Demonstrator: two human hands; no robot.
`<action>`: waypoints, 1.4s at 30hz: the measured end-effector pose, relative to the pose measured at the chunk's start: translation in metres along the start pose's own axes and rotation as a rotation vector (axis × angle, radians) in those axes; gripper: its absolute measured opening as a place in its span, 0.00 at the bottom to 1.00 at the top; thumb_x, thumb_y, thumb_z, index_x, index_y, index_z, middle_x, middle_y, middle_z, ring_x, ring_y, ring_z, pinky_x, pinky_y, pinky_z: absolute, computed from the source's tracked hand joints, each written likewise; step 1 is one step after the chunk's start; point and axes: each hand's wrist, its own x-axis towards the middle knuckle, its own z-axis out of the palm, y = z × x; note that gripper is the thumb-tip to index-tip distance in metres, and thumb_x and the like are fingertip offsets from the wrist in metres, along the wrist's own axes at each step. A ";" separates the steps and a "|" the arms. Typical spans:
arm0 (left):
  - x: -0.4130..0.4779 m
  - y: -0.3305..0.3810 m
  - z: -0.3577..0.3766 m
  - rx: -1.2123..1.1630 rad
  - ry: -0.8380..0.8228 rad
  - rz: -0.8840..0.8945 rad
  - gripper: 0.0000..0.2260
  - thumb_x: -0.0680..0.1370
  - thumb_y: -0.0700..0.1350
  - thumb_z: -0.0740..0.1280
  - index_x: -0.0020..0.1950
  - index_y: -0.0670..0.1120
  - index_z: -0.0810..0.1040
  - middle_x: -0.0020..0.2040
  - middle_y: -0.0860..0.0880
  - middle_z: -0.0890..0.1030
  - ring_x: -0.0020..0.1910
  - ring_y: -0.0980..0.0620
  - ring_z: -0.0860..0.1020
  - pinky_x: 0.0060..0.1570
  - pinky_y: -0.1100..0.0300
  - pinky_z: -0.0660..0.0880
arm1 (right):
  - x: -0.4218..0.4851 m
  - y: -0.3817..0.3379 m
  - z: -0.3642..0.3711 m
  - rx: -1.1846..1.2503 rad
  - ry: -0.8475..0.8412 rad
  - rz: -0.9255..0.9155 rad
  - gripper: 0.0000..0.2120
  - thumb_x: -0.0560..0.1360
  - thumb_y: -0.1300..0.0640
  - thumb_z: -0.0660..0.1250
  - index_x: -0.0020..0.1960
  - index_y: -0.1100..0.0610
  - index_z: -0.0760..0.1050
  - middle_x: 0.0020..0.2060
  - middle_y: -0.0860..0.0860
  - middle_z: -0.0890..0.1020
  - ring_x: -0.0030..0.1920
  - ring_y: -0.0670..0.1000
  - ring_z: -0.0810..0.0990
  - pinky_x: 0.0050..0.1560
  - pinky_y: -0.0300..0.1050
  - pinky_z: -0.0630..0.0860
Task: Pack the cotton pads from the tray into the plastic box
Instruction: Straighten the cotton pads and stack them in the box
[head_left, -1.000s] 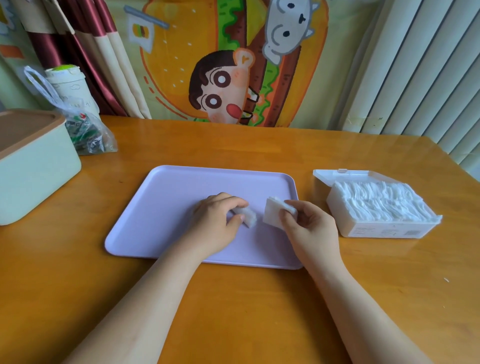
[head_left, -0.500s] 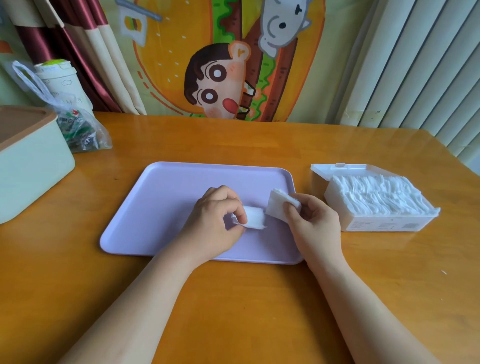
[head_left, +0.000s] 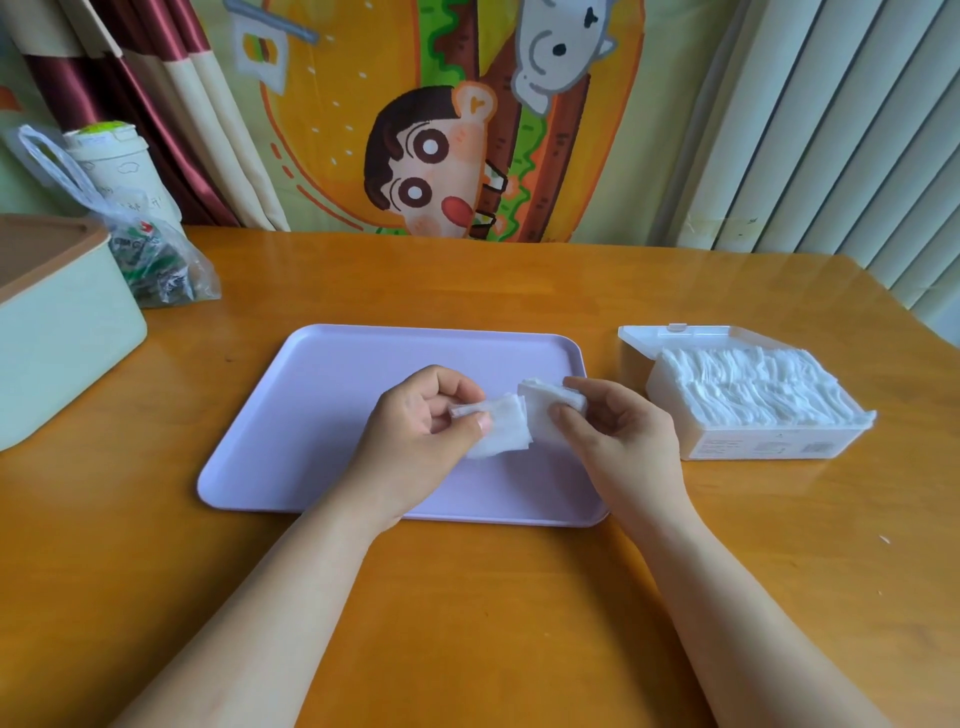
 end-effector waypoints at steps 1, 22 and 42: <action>-0.001 0.001 0.001 -0.039 -0.026 -0.013 0.08 0.79 0.34 0.72 0.54 0.45 0.80 0.45 0.49 0.87 0.42 0.55 0.82 0.43 0.63 0.77 | 0.000 -0.001 -0.001 0.017 -0.022 0.006 0.11 0.77 0.59 0.77 0.59 0.52 0.85 0.45 0.44 0.89 0.47 0.41 0.87 0.48 0.33 0.80; 0.003 -0.005 0.011 0.021 0.012 0.008 0.08 0.74 0.38 0.79 0.45 0.50 0.86 0.44 0.42 0.86 0.41 0.48 0.81 0.48 0.47 0.81 | -0.007 -0.015 -0.001 0.188 -0.431 0.069 0.13 0.86 0.55 0.63 0.62 0.59 0.84 0.52 0.60 0.88 0.54 0.57 0.88 0.52 0.48 0.85; -0.004 0.001 0.013 0.141 -0.075 -0.072 0.07 0.80 0.43 0.73 0.57 0.51 0.81 0.47 0.52 0.85 0.39 0.56 0.80 0.44 0.63 0.76 | -0.016 -0.007 0.020 0.108 -0.286 0.148 0.17 0.82 0.50 0.68 0.70 0.42 0.74 0.61 0.51 0.83 0.59 0.53 0.84 0.63 0.56 0.82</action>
